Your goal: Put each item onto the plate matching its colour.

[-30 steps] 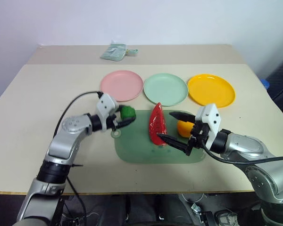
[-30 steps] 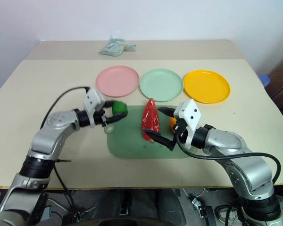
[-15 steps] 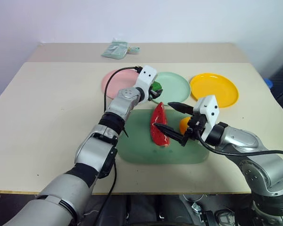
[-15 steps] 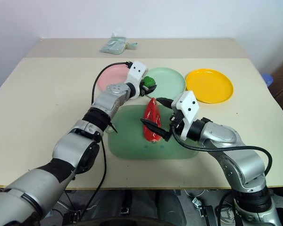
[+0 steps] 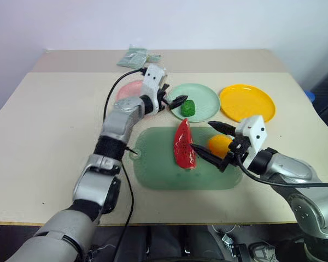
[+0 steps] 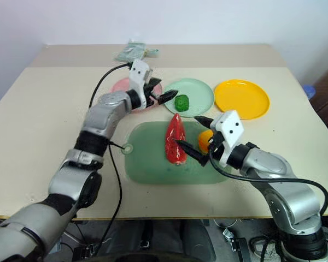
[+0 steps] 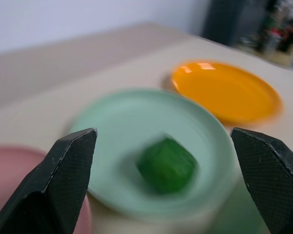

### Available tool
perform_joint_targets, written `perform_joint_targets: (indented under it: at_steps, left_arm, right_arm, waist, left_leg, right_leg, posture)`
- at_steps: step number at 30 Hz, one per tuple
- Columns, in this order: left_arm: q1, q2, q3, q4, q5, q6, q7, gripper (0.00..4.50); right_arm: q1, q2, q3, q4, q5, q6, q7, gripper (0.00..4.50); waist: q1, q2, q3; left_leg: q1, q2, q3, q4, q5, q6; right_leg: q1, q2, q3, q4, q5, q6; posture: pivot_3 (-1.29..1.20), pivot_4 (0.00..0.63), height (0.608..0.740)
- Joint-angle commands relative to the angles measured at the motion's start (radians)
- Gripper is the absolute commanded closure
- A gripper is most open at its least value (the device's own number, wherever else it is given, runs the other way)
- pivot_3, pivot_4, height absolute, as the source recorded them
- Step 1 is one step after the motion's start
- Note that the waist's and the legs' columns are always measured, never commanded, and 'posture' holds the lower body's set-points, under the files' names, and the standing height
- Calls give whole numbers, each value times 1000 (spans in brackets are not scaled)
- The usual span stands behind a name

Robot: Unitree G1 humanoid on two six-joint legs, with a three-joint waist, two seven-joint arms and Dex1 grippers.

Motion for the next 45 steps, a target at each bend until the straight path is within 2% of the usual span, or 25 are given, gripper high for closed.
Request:
perform_joint_targets:
  at_steps: [1,4,8,11,17,20,23,26,27,28,29,34,37,40,45]
  left_arm:
    - [53,85,-76,-276,-70,199,-98,13]
    - [89,150,-154,-412,-74,315,-125,13]
    - [94,135,-165,-512,-117,429,-91,13]
    - [90,151,-235,-549,-79,486,-54,13]
    - [98,58,-292,-526,-60,599,74,13]
    - [105,51,-321,-530,-44,614,109,13]
    - [109,52,-319,-531,-40,602,126,878]
    - [107,60,-297,-530,-43,589,134,2286]
    - [106,64,-294,-526,-44,585,133,2624]
    - [106,66,-291,-523,-43,579,133,3230]
    - [108,67,-285,-518,-44,573,136,3653]
    - [119,72,-179,-494,-54,532,163,3653]
    - [89,31,-49,-438,-48,480,255,3653]
    - [30,-10,37,-313,6,402,391,3653]
    - [-122,-81,128,14,52,292,556,3653]
  right_arm:
    - [12,-30,-47,5,8,-30,46,0]
    - [39,-58,-52,13,8,-37,91,0]
    - [77,-88,-62,16,-8,-54,130,0]
    - [85,-93,-72,20,-11,-65,136,0]
    - [98,-87,-76,-6,-8,-61,133,0]
    - [100,-82,-68,-9,-14,-64,128,0]
    - [99,-80,-65,-10,-16,-66,125,0]
    - [95,-80,-61,-5,-21,-71,125,0]
    - [93,-80,-58,-1,-23,-73,126,0]
    - [91,-80,-56,2,-25,-76,126,0]
    - [89,-80,-53,5,-27,-78,126,0]
    - [79,-78,-46,14,-37,-86,128,0]
    - [73,-74,-37,18,-41,-92,129,0]
    - [56,-63,-13,26,-50,-99,128,0]
    - [22,-33,43,32,-56,-103,128,0]
  waist:
    - [4,0,0]
    - [11,0,0]
    - [10,0,0]
    - [8,0,0]
    - [10,0,0]
    - [9,0,0]
    - [9,0,0]
    - [9,0,0]
    - [9,0,0]
    - [9,0,0]
    - [9,0,0]
    - [9,0,0]
    - [10,0,0]
    - [11,0,0]
    - [13,0,0]
  left_leg:
    - [0,0,0,0,0,0]
    - [0,0,-1,1,0,1]
    - [1,-1,-3,4,-3,5]
    - [1,-1,-3,4,-3,6]
    - [2,-1,-4,6,-3,6]
    - [1,-1,-4,7,-3,6]
    - [2,-1,-4,7,-3,6]
    - [2,-1,-4,7,-3,6]
    - [2,-1,-4,7,-3,6]
    - [2,-1,-4,7,-3,6]
    - [2,-1,-4,7,-3,5]
    - [2,-1,-4,7,-2,5]
    - [1,-1,-5,8,-2,5]
    - [1,-1,-5,9,-3,5]
    - [1,-1,-5,10,-3,5]
  right_leg:
    - [0,0,0,0,0,0]
    - [2,0,0,0,0,0]
    - [5,0,-1,-1,0,0]
    - [5,0,-1,-1,0,0]
    - [6,0,-1,0,0,0]
    - [7,0,-1,-1,0,0]
    - [7,0,-1,0,0,0]
    - [7,0,-1,0,0,0]
    - [7,0,-1,0,0,0]
    - [7,0,-1,0,0,0]
    - [7,0,-1,0,0,0]
    - [7,0,-1,0,0,0]
    - [7,0,-1,0,0,0]
    - [8,0,-2,0,0,1]
    - [8,0,-2,0,1,2]
  posture:
    - [0,150,740]
    - [0,150,740]
    - [0,150,740]
    - [0,150,740]
    - [0,150,740]
    - [0,150,740]
    - [0,150,740]
    - [0,150,740]
    - [0,150,740]
    - [0,150,740]
    - [0,150,740]
    - [0,150,740]
    - [0,150,740]
    - [0,150,740]
    - [0,150,740]
